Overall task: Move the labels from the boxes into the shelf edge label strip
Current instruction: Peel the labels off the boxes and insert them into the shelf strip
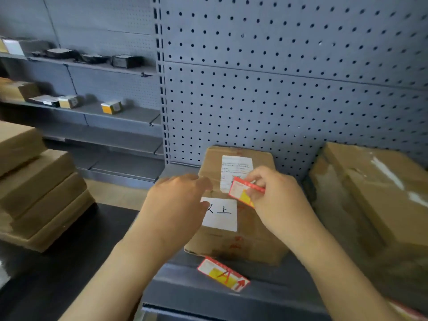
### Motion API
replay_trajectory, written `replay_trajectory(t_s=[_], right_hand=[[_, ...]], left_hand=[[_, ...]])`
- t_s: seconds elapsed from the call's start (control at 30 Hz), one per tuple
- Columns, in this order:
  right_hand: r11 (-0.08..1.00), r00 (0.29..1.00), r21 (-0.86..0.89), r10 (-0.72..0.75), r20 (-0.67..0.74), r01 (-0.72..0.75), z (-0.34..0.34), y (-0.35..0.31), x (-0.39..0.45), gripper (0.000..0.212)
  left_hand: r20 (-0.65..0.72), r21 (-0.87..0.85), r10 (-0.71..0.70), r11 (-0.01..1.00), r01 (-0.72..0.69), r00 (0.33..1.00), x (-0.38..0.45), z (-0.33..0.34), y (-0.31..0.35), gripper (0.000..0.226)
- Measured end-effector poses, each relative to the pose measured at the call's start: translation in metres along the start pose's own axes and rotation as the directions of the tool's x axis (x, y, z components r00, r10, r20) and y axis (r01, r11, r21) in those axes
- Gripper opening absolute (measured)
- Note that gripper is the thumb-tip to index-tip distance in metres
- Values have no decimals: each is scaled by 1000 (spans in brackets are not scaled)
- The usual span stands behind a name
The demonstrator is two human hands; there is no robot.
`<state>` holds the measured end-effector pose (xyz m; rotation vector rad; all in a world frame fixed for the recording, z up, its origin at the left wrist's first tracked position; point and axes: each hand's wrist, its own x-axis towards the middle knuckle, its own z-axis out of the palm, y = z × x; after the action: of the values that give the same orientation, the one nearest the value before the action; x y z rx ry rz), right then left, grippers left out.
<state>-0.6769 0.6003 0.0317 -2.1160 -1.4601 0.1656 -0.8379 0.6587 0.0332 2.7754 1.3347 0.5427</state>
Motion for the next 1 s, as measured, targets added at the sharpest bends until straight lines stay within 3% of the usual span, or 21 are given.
replay_trajectory(t_s=[0.23,0.43,0.77,1.0], right_hand=[[989,988,-7,150,-24,-150,-28,21,-61,16],[950,948,-58,301,-100,-307,-72,71,-119,18],[769,745,-69,586,-319,-635,-163,198,-267,18],[671,645,-52,684,-341,-739,-224,282,-368,27]], left_hand=[[6,-5,256,967,-256,967,-2,-7,51,26],[49,-168,518,847,-504,854,-13,-3,133,29],[83,-241,815,575,-781,574,-64,39,327,33],[85,-279,872,485,-829,482,-123,66,473,35]])
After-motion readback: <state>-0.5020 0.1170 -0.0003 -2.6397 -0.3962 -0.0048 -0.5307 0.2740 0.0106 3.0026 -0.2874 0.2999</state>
